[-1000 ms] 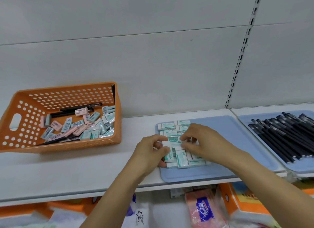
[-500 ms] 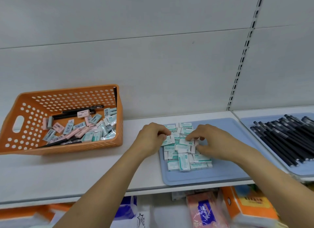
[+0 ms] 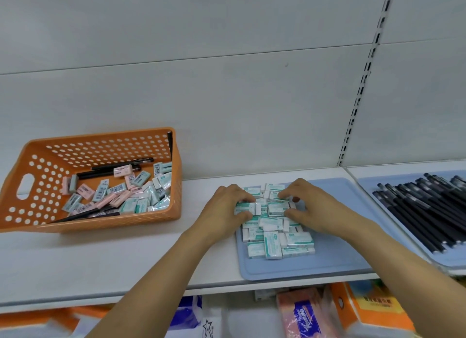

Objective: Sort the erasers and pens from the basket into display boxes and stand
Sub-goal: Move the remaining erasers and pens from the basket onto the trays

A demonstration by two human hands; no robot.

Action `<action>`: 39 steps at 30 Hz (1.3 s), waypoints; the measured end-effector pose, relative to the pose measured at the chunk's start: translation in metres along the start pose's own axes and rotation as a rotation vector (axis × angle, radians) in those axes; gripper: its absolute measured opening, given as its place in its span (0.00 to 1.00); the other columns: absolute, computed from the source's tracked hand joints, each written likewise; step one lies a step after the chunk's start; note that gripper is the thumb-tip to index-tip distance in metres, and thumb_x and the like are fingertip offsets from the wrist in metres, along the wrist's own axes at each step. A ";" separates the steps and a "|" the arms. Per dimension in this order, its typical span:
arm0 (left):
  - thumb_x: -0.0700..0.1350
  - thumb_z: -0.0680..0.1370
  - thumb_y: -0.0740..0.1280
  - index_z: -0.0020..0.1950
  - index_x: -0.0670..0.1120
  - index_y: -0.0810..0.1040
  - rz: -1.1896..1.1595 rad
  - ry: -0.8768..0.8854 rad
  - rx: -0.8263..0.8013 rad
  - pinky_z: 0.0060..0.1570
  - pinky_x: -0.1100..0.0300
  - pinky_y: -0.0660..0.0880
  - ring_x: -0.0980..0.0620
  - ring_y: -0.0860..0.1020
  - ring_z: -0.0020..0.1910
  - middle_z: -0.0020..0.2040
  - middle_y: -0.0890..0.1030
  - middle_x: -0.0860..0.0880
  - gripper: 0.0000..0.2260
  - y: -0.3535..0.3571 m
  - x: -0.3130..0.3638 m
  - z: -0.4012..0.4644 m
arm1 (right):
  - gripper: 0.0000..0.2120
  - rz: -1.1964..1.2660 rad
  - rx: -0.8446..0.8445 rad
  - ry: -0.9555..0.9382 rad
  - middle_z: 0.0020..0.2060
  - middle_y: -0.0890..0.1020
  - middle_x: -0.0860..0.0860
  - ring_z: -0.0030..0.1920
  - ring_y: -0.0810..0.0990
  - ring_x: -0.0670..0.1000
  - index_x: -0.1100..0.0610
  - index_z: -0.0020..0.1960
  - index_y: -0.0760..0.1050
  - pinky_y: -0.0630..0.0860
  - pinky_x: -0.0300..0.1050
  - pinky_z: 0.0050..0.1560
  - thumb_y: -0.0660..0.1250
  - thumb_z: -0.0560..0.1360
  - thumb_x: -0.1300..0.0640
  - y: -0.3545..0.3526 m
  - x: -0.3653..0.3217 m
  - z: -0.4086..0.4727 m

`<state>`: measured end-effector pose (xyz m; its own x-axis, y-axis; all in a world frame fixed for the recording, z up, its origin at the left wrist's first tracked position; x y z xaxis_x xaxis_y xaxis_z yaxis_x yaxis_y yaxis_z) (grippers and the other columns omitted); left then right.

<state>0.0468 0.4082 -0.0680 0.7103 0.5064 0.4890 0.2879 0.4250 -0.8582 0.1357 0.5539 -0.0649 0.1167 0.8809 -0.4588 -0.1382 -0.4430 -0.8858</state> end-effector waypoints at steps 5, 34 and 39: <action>0.47 0.74 0.72 0.59 0.51 0.78 -0.082 -0.064 0.056 0.52 0.65 0.68 0.55 0.72 0.54 0.54 0.76 0.52 0.14 -0.005 -0.010 0.001 | 0.20 0.067 -0.106 0.020 0.58 0.71 0.47 0.57 0.72 0.45 0.50 0.65 0.71 0.66 0.35 0.53 0.71 0.75 0.52 -0.002 0.010 0.007; 0.50 0.84 0.50 0.79 0.44 0.52 0.004 -0.110 -0.022 0.70 0.66 0.49 0.55 0.50 0.74 0.77 0.54 0.50 0.24 0.036 0.001 0.005 | 0.13 0.319 0.086 -0.038 0.59 0.74 0.45 0.61 0.71 0.45 0.54 0.61 0.78 0.65 0.37 0.64 0.59 0.81 0.62 0.013 0.019 0.034; 0.52 0.85 0.48 0.79 0.47 0.51 0.007 -0.123 -0.028 0.73 0.63 0.43 0.55 0.44 0.78 0.80 0.50 0.52 0.24 0.041 0.000 0.002 | 0.09 0.388 0.226 -0.094 0.52 0.80 0.44 0.56 0.76 0.45 0.54 0.48 0.82 0.72 0.43 0.62 0.65 0.78 0.64 0.004 0.016 0.028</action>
<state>0.0571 0.4268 -0.1031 0.6286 0.5985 0.4967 0.3019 0.4007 -0.8650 0.1091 0.5707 -0.0738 -0.0746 0.6728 -0.7361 -0.3663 -0.7050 -0.6072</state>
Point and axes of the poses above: each hand's wrist, its own z-axis towards the middle knuckle, its own y-axis out of the palm, x = y × z, the point moved 9 cm from there along z, towards the middle knuckle
